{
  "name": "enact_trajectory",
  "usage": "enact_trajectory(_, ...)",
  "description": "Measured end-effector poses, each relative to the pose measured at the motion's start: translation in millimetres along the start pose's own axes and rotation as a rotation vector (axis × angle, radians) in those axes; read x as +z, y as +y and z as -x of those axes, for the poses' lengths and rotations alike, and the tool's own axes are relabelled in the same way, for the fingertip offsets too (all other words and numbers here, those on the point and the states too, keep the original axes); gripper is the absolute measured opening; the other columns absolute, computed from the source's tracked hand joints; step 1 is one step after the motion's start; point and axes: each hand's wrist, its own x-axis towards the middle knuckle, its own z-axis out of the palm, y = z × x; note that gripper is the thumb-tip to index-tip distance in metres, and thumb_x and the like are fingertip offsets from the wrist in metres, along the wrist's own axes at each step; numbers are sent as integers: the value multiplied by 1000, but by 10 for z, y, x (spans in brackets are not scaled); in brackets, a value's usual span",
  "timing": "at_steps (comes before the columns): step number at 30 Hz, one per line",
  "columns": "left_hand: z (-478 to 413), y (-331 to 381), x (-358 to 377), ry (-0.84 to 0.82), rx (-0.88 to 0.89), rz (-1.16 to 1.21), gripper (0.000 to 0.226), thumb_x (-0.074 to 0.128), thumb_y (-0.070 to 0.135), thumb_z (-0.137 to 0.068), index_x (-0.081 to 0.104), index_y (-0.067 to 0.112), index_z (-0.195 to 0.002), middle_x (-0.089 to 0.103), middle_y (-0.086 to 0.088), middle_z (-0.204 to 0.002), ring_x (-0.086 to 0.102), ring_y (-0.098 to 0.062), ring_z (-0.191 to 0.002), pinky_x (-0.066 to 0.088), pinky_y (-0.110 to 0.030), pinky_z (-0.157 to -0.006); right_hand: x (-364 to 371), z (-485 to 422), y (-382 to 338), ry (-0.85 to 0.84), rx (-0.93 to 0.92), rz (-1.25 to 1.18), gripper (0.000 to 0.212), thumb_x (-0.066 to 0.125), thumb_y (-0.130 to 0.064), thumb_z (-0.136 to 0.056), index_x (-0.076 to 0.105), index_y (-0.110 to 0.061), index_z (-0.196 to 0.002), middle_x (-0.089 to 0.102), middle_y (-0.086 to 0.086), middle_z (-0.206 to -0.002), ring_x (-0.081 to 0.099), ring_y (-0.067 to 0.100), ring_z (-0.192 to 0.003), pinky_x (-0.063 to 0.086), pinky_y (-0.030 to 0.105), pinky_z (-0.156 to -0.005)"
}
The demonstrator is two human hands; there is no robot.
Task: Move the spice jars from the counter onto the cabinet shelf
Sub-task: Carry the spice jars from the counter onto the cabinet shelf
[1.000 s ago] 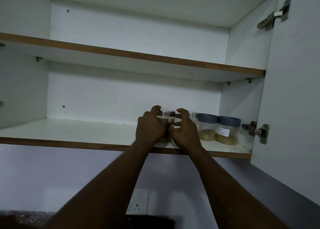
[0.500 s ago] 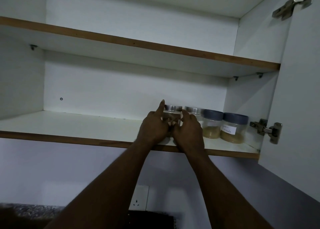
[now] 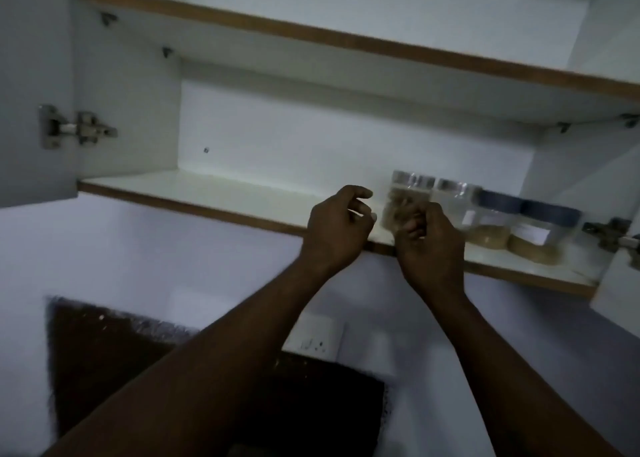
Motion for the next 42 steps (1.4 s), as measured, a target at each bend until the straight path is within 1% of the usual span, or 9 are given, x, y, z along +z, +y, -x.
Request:
enact_trajectory(4, 813, -317, -539, -32, 14, -63, 13, 68, 21, -93, 77, 23, -103, 75, 13, -89, 69, -1, -87, 55, -19, -76, 298, 922, -301, -172, -154, -95, 23, 73, -17, -87, 63, -26, -106, 62, -14, -87, 62, 6, -79, 51, 21, -70)
enact_trajectory(11, 2659, -1436, -1452, -299, -428, -462, 17, 68, 22, -84, 77, 27, -97, 78, 5, -93, 73, -14, -87, 54, -26, -74, 1156, 2986, -660, -836, 42, -151, 16, 71, -23, -82, 68, -22, -98, 68, -3, -96, 65, 20, -89, 52, 34, -81)
enact_trajectory(16, 3883, -1956, -1956, -431, -794, -647, 20, 65, 28, -89, 74, 26, -107, 75, 1, -103, 71, -23, -94, 53, -31, -77, 1390, 4172, -865, -1165, 161, -184, 28, 74, -23, -81, 66, -17, -107, 66, 3, -108, 64, 23, -98, 53, 40, -86)
enact_trajectory(20, 4542, -2139, -2197, -483, -935, -738, 45, 70, 25, -84, 66, 23, -129, 64, -6, -126, 64, -29, -111, 52, -34, -89, 1481, 4763, -1042, -1347, 247, -106, 37, 74, -26, -85, 62, -27, -120, 64, -5, -124, 63, 18, -112, 51, 36, -94)
enact_trajectory(25, 4948, -2274, -2255, -604, -1020, -697, 71, 80, 25, -78, 53, 19, -143, 45, -8, -149, 60, -33, -119, 50, -37, -94, 1634, 5154, -1200, -1497, 320, -97, 56, 76, -24, -85, 51, -26, -135, 58, -1, -137, 59, 21, -123, 51, 41, -102)
enact_trajectory(28, 5069, -2333, -2231, -629, -939, -688, 81, 82, 25, -76, 47, 19, -148, 38, -7, -153, 59, -34, -120, 53, -42, -97, 1688, 5311, -1248, -1534, 386, -85, 69, 78, -28, -84, 42, -30, -143, 57, -2, -142, 58, 23, -128, 51, 44, -104)
enact_trajectory(32, 5202, -2392, -2201, -684, -808, -730, 91, 80, 34, -77, 35, 25, -156, 38, -5, -156, 52, -32, -130, 52, -45, -98, 1700, 5473, -1287, -1469, 393, -61, 78, 76, -31, -82, 31, -36, -145, 58, -1, -139, 60, 24, -123, 51, 36, -95)
enact_trajectory(36, 5281, -2453, -2199, -761, -724, -765, 95, 77, 37, -79, 26, 26, -158, 29, -5, -161, 50, -33, -132, 53, -48, -97, 1750, 5533, -1286, -1463, 414, -53, 84, 77, -34, -78, 30, -32, -148, 55, 1, -145, 59, 26, -126, 49, 35, -98)
enact_trajectory(42, 5255, -2487, -2241, -720, -678, -649, 85, 76, 35, -77, 36, 33, -152, 44, -2, -139, 63, -30, -108, 57, -45, -82, 1701, 5589, -1262, -1439, 518, -62, 86, 79, -28, -79, 33, -30, -152, 54, 1, -145, 56, 25, -130, 49, 39, -103)
